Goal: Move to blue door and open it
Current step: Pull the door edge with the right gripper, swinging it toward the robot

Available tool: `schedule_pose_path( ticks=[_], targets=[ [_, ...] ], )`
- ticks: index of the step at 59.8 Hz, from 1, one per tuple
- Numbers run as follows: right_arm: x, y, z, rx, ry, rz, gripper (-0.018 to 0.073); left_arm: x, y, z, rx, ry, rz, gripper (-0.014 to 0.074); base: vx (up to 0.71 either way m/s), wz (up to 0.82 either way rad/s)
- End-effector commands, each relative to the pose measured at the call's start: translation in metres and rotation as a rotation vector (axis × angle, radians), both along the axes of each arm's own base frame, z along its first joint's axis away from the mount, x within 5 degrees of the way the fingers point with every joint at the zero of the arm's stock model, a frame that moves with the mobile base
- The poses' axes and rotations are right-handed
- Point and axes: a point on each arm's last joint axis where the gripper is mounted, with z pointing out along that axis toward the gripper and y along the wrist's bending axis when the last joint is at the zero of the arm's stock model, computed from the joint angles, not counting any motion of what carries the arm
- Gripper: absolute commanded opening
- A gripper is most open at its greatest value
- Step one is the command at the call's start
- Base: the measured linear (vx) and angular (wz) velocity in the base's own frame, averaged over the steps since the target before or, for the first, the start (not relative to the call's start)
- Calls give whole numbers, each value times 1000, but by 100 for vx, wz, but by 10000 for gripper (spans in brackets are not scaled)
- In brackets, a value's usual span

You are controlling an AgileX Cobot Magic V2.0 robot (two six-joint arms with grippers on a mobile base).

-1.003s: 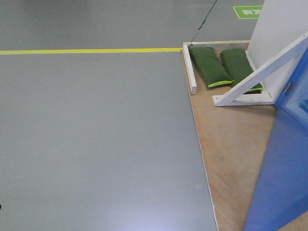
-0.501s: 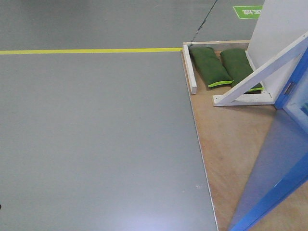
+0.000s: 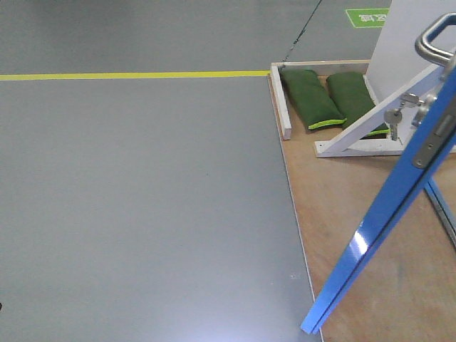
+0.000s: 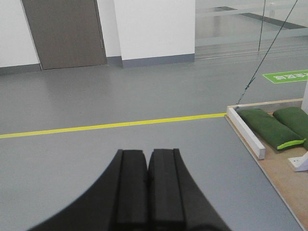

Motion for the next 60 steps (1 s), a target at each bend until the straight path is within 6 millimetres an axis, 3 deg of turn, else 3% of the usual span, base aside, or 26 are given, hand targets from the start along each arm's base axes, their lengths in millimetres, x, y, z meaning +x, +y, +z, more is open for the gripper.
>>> schedule_pose_path(
  ticks=[1, 35, 48, 60],
  targets=[
    [1, 21, 6, 8, -9, 134, -8, 0, 0, 6, -5, -92, -7, 70, 0, 0],
    [128, 45, -58, 96, 126, 179, -8, 0, 0, 6, -5, -92, -7, 70, 0, 0],
    [146, 68, -71, 116, 153, 233, -8, 0, 0, 6, -5, -92, -7, 70, 0, 0],
    [146, 92, -72, 121, 158, 302, -8, 0, 0, 6, -5, -92, -7, 70, 0, 0]
  ],
)
